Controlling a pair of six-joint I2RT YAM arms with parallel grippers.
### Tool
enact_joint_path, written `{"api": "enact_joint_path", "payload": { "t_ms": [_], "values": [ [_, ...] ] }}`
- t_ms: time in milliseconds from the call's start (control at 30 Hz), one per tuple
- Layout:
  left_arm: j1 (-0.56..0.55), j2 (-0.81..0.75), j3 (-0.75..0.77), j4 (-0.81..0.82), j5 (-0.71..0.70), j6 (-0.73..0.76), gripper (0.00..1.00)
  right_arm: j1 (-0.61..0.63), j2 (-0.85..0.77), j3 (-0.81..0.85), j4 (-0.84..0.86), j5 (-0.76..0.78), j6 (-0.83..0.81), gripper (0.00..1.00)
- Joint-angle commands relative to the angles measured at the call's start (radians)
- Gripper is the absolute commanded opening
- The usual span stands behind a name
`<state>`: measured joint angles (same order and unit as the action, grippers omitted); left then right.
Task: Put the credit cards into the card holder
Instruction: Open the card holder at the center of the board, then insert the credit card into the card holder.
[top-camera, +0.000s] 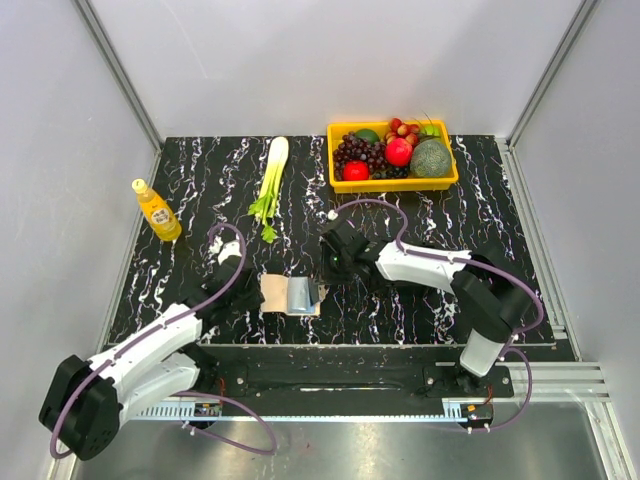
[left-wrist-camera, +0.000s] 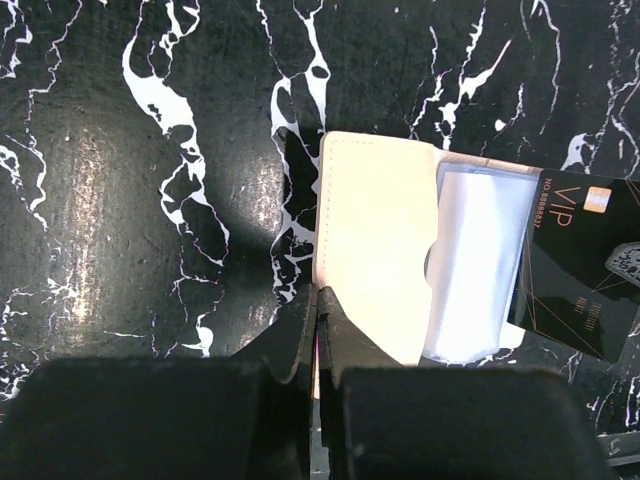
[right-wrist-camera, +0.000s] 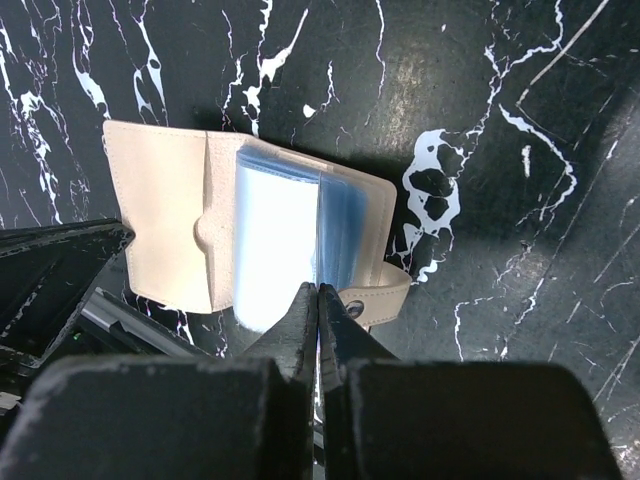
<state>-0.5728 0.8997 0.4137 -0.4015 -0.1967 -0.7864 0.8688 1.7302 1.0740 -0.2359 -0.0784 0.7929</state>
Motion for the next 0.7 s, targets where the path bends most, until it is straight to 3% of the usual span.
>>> {"api": "enact_joint_path", "payload": {
  "t_ms": [0,367,667],
  "values": [
    [0.004,0.028,-0.013,0.024,-0.009,0.026,0.00,-0.004,0.009,-0.003,0.053,-0.015,0.025,0.00],
    [0.004,0.131,-0.032,0.095,0.040,0.039,0.00,-0.047,-0.026,-0.065,0.110,-0.078,0.037,0.00],
    [0.004,0.203,-0.018,0.179,0.105,0.038,0.00,-0.011,0.026,0.030,0.135,-0.162,0.025,0.00]
  ]
}}
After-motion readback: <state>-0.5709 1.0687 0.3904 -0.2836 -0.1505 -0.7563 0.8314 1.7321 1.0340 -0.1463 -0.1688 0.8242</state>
